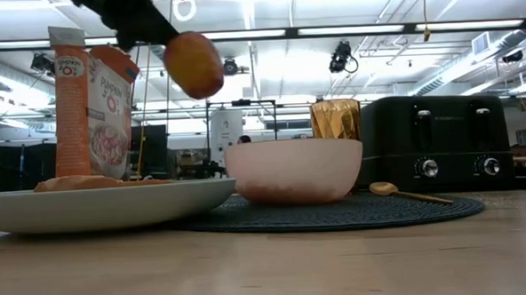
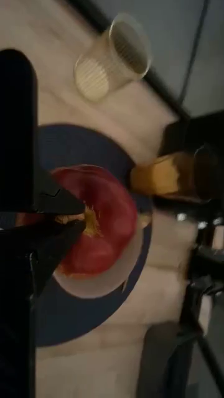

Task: Arrange a breakfast setting
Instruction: Put the red apple on the top left of the blue tablemat

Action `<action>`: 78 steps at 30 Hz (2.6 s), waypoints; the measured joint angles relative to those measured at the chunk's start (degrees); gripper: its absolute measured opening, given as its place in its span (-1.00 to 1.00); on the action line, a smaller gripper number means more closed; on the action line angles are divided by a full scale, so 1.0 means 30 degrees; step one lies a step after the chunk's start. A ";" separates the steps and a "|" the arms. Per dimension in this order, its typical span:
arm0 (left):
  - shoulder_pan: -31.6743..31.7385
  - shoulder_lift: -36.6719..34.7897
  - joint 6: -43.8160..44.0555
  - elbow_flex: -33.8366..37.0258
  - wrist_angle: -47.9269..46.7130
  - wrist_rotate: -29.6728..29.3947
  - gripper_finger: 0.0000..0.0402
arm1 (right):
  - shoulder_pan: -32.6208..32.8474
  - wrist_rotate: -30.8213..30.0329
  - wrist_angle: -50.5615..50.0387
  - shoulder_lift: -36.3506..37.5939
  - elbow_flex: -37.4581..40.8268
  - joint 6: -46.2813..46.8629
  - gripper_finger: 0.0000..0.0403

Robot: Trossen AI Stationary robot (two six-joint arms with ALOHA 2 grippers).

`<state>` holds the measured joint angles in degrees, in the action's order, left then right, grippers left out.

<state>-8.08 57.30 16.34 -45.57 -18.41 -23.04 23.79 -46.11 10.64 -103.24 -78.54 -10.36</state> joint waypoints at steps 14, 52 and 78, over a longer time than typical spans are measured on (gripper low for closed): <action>0.6214 0.7328 -0.3893 -0.5774 -0.4651 0.4660 -0.91 | -0.0519 0.7270 -1.7864 0.4453 -0.0015 1.0328 0.81; 0.8082 1.3564 -0.6326 -0.7794 -0.5858 0.5769 -0.90 | 0.4682 0.8182 -1.6351 0.4474 0.1953 1.5391 0.59; 0.8118 1.3627 -0.6697 -0.7845 -0.5656 0.4566 -0.44 | 0.4495 0.7968 -1.5600 0.4474 0.1953 1.4515 0.58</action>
<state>16.27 98.19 -3.75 -69.10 -35.38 -9.34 37.27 -22.20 -36.16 -89.82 -72.69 33.18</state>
